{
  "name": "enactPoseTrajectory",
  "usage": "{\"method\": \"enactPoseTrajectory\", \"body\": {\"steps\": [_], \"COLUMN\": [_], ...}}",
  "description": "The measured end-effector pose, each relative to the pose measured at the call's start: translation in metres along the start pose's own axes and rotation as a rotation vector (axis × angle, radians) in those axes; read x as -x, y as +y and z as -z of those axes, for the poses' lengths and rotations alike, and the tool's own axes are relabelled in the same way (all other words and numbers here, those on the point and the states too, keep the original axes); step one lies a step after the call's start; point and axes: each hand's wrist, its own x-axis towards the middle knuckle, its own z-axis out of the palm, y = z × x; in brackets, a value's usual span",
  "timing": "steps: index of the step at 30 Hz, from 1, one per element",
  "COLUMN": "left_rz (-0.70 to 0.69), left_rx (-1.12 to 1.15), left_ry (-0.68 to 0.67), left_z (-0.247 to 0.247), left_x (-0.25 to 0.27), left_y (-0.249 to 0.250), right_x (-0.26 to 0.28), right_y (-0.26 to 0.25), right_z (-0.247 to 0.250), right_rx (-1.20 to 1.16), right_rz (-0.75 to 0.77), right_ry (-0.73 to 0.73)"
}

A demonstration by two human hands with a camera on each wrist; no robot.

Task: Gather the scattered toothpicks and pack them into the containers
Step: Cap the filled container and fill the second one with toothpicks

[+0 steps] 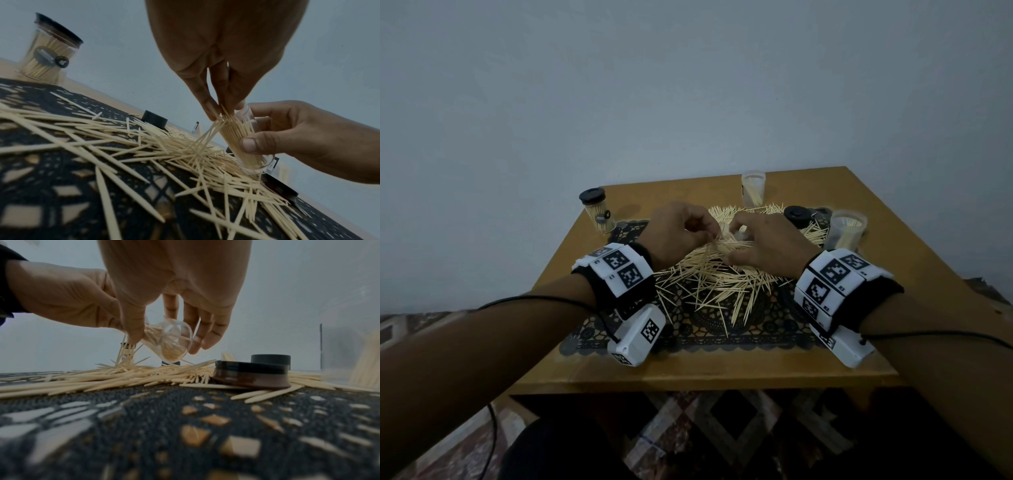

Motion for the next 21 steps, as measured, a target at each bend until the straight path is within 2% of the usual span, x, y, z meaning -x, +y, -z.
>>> {"method": "enactPoseTrajectory", "body": {"steps": [3, 5, 6, 9, 10, 14, 18, 21], "left_rz": [0.004, 0.025, 0.018, 0.009, 0.030, 0.092, 0.106, 0.111], "left_rx": [0.058, 0.001, -0.056, -0.208, -0.211, -0.095, -0.178, -0.103], "left_ry": [0.052, 0.079, 0.023, -0.289, -0.339, -0.276, -0.341, -0.260], "left_z": [0.003, 0.006, 0.009, 0.011, 0.011, 0.011, 0.012, 0.012], "left_x": [0.003, 0.003, 0.003, 0.005, 0.005, 0.002, 0.000, 0.004], "left_y": [0.002, 0.001, 0.002, 0.008, 0.011, 0.009, 0.004, 0.001], "right_x": [-0.001, -0.001, -0.001, 0.000, 0.000, 0.000, 0.000, -0.001], "right_y": [0.000, -0.001, -0.001, -0.002, -0.002, -0.001, -0.001, 0.001], "right_z": [0.001, 0.001, 0.001, 0.002, 0.002, 0.002, 0.001, 0.000], "right_rx": [0.014, 0.024, 0.023, 0.017, 0.021, 0.034, 0.015, 0.027], "right_rz": [-0.016, -0.009, -0.006, 0.000, 0.000, -0.013, -0.007, -0.032], "right_ry": [0.005, -0.008, -0.004, 0.003, 0.002, 0.021, 0.011, 0.031]}}
